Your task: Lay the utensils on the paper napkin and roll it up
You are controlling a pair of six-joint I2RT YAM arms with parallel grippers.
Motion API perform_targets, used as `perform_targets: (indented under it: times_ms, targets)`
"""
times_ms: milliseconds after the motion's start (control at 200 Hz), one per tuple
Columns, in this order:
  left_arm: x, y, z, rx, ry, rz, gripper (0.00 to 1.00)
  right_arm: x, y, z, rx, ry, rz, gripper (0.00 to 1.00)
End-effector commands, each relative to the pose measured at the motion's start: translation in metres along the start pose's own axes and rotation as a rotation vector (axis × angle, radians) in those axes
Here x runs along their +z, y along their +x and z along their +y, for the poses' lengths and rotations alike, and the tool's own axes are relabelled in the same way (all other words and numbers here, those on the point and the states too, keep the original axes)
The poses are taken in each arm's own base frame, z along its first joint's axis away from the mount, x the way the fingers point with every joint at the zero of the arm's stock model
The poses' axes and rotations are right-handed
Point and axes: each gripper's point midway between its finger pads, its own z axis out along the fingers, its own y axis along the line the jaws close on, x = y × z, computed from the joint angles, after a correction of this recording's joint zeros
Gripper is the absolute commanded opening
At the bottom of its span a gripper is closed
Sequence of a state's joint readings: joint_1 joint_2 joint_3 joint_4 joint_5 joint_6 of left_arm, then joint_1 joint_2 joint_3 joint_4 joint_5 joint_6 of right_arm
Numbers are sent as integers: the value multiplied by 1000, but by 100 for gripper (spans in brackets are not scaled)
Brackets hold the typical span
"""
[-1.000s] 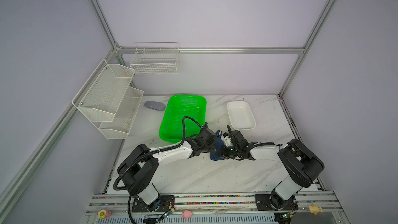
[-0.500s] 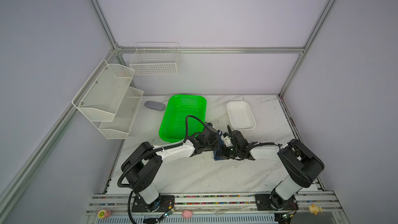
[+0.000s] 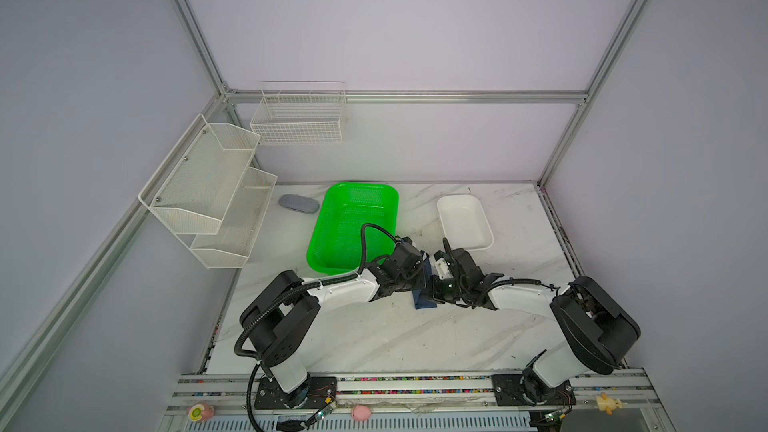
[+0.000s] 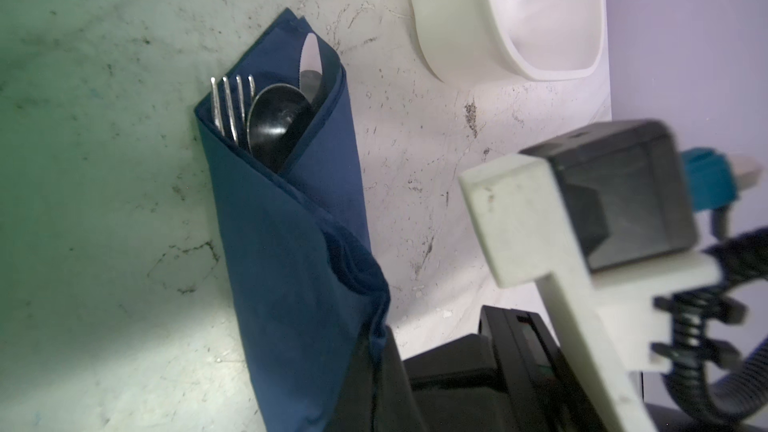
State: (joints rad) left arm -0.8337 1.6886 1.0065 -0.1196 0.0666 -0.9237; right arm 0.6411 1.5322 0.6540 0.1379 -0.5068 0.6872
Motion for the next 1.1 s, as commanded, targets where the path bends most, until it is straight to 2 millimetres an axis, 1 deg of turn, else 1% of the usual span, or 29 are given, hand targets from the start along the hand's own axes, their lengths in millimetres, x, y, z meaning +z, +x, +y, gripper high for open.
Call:
perform_targets:
  times_ms: [0, 90, 215, 360, 515, 600, 975, 1095]
  targets:
    - [-11, -33, -43, 9, 98, -84, 0, -9, -1, -18, 39, 49, -26, 8]
    - [-11, -34, -46, 8, 106, -82, 0, -11, 0, -23, 40, 50, -26, 7]
    - [-11, -35, -50, 9, 115, -81, 0, -5, 8, -30, 34, 60, 13, 5]
    - [-11, -37, -56, 5, 134, -73, 0, 0, 13, -34, 33, 56, 35, 4]
    - [-7, -36, -67, 3, 170, -49, 1, 4, 17, -41, 36, 71, 52, 4]
    - [-2, -35, -70, 1, 177, -36, 1, 6, 19, -44, 39, 75, 54, 4]
    - [7, -34, -92, -18, 241, -13, 1, 8, 21, -48, 34, 83, 59, 3]
    - [11, -32, -93, -41, 251, -9, 1, 7, 19, -46, 33, 73, 54, 3]
